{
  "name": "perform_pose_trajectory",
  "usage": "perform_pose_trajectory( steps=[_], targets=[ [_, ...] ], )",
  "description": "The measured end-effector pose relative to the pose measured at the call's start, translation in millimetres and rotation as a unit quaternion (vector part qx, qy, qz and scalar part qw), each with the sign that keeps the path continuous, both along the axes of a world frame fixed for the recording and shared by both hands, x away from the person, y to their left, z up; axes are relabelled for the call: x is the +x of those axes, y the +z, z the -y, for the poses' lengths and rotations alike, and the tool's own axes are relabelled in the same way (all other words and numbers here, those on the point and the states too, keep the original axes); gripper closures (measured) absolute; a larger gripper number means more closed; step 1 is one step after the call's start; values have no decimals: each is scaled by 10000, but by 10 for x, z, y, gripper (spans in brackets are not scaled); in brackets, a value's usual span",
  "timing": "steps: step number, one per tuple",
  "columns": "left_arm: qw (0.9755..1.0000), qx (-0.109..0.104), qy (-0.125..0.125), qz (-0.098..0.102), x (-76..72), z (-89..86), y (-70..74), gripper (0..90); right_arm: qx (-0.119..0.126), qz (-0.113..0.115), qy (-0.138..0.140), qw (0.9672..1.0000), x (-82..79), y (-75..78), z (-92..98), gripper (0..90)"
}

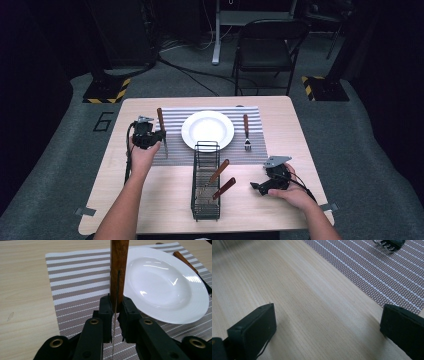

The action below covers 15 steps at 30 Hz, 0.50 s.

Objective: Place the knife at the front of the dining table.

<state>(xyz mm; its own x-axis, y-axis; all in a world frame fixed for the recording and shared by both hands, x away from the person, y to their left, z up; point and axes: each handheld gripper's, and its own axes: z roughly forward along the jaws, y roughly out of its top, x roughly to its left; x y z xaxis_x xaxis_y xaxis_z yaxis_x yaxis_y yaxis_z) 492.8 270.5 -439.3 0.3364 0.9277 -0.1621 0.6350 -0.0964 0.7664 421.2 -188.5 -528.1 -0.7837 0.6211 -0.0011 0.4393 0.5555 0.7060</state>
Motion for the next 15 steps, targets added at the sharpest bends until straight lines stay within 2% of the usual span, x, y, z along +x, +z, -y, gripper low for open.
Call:
perform_pose_trajectory(
  steps=[15],
  targets=[
    [9999, -39, 68, -67, 141, 71, -66, 806, 1, 0, 0, 10000, 0, 0, 0, 0]
  ],
)
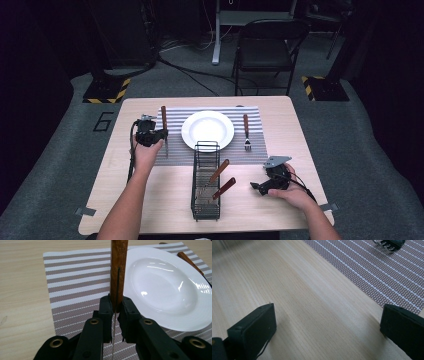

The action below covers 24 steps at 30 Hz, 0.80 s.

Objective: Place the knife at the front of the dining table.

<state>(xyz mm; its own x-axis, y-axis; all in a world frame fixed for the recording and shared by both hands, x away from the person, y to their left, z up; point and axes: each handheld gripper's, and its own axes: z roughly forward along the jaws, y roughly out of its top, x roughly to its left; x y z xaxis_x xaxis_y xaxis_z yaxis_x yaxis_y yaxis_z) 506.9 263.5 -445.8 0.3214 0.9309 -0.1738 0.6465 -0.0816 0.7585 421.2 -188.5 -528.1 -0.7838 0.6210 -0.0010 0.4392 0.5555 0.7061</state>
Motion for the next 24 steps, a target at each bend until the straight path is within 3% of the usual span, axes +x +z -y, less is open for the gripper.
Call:
perform_pose_trajectory(
  steps=[7, 24],
  targets=[
    [9997, -200, 135, 2, 80, -12, -76, 806, 0, -2, -1, 10000, 0, 0, 0, 0],
    [9993, -197, 247, -197, 305, 36, -214, 806, -1, -1, 0, 10000, 0, 0, 0, 0]
  ],
)
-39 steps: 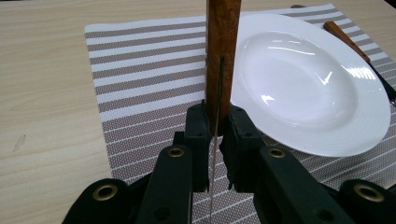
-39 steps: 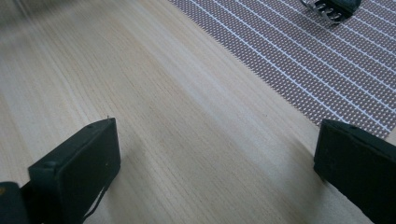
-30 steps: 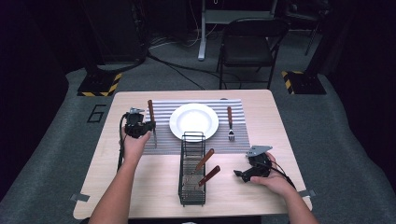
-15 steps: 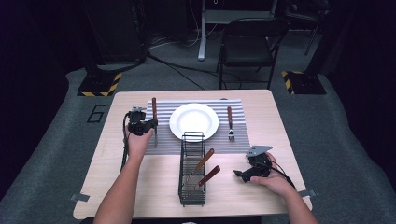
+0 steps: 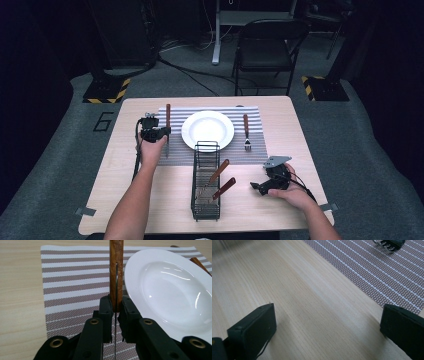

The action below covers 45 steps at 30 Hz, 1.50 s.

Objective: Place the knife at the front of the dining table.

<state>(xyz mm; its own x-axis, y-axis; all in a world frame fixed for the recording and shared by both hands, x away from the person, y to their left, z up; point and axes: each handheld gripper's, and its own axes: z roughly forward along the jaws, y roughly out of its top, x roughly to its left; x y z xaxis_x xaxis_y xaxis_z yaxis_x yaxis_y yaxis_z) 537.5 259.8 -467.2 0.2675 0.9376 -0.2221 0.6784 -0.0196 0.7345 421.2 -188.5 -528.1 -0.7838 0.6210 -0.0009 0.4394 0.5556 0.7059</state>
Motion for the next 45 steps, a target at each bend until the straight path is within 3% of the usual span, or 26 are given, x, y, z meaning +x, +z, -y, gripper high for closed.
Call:
perform_pose_trajectory(
  steps=[17, 23, 30, 35, 45],
  targets=[
    [9985, -429, 292, -185, 169, -62, -218, 805, 22, -12, -28, 10000, -2, 0, -4, 0],
    [9960, -685, 489, -308, 232, -80, -342, 804, 17, -6, -34, 10000, -3, 0, -5, 0],
    [9946, -742, 600, -402, 262, -76, -409, 804, 22, -12, -28, 10000, -2, 0, -4, 0],
    [9948, -731, 612, -359, 274, -68, -427, 804, 23, -12, -28, 10000, -2, 0, -4, 0],
    [9925, -855, 780, -404, 297, -85, -479, 804, 15, -10, -33, 10000, -3, 1, -4, 0]
  ],
)
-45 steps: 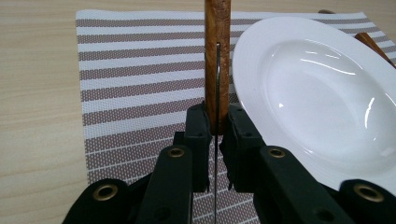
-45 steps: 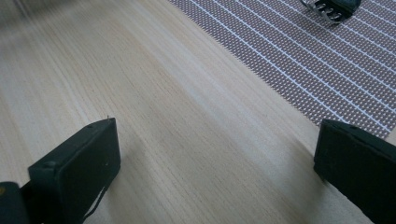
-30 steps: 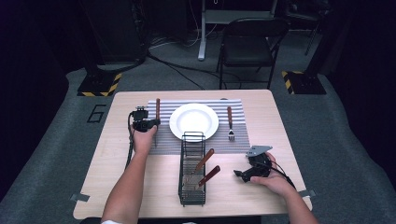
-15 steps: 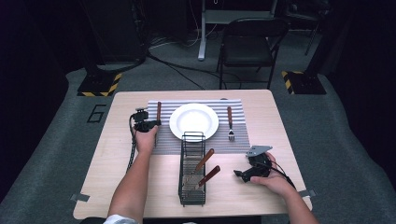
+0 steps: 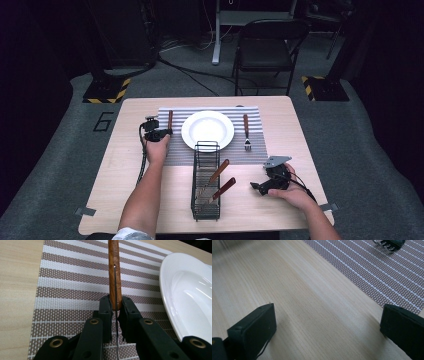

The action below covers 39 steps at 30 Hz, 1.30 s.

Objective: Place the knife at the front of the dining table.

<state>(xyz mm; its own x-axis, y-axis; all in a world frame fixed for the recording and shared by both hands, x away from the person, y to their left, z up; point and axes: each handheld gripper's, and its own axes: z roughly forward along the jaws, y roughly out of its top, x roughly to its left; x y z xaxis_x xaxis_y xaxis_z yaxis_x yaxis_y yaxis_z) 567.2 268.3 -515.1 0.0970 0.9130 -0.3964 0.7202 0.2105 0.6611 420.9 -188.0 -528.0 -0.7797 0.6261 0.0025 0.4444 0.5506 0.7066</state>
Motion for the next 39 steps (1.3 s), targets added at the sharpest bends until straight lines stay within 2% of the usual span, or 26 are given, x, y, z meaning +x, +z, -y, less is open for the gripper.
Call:
perform_pose_trajectory(
  steps=[1, 6, 11, 28, 36, 39],
  targets=[
    [10000, -91, 31, -22, 8, -14, -16, 804, 7, -1, 4, 10000, 0, -1, 0, 0],
    [9998, -149, 103, -60, 13, -3, -32, 803, 0, 1, 1, 10000, 0, 0, 0, 0],
    [9999, -82, 89, -40, 25, -3, -51, 803, 7, -2, 5, 10000, 1, -1, 0, 0],
    [9998, -79, 151, -37, 25, 20, -61, 797, 8, -3, 5, 10000, 0, -1, 0, 0],
    [9998, -94, 159, -45, 22, 20, -56, 781, 6, -1, 5, 10000, 0, -1, 0, 0],
    [9998, -73, 176, -54, 15, 7, -39, 743, -1, 1, 1, 10000, 0, 0, 0, 0]
  ],
)
